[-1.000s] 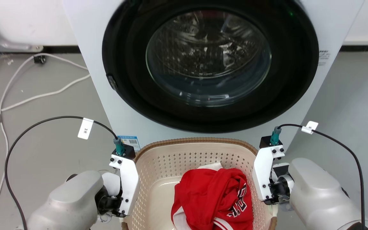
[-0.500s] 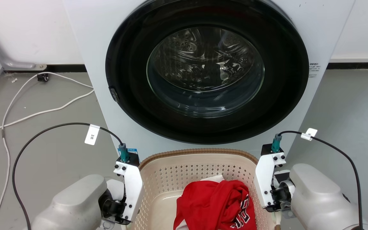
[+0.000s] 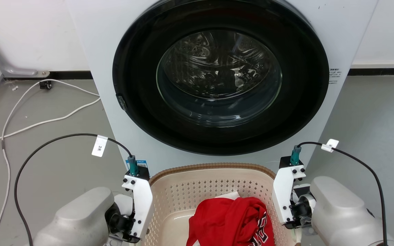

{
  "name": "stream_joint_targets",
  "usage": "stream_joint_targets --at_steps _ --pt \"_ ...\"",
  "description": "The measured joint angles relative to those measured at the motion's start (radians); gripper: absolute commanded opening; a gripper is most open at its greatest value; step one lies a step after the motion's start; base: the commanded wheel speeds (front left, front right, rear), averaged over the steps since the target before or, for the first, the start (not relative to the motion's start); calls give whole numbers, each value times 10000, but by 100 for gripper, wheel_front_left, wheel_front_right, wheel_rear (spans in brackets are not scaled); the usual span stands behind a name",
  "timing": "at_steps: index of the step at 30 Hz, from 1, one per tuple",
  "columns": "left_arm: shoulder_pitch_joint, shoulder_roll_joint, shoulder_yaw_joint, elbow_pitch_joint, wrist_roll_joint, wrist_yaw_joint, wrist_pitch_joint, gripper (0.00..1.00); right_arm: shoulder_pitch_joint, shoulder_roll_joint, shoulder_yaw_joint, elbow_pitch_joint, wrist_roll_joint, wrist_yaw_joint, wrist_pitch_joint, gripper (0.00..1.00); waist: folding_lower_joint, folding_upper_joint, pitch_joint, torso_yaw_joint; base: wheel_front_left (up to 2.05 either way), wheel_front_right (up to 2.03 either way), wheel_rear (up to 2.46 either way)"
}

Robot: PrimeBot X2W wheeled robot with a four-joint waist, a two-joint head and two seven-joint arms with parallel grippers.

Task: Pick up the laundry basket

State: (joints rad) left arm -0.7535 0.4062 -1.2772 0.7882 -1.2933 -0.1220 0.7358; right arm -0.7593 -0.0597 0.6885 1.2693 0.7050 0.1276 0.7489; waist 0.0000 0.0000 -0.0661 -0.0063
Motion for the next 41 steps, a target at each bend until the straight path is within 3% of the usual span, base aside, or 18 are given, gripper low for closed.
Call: stream_joint_targets --at_steps 41 --pt "-76 -65 -12 44 -63 0 182 0 -100 -2 242 188 267 0 -13 0 0 0 63 60 0 0 0"
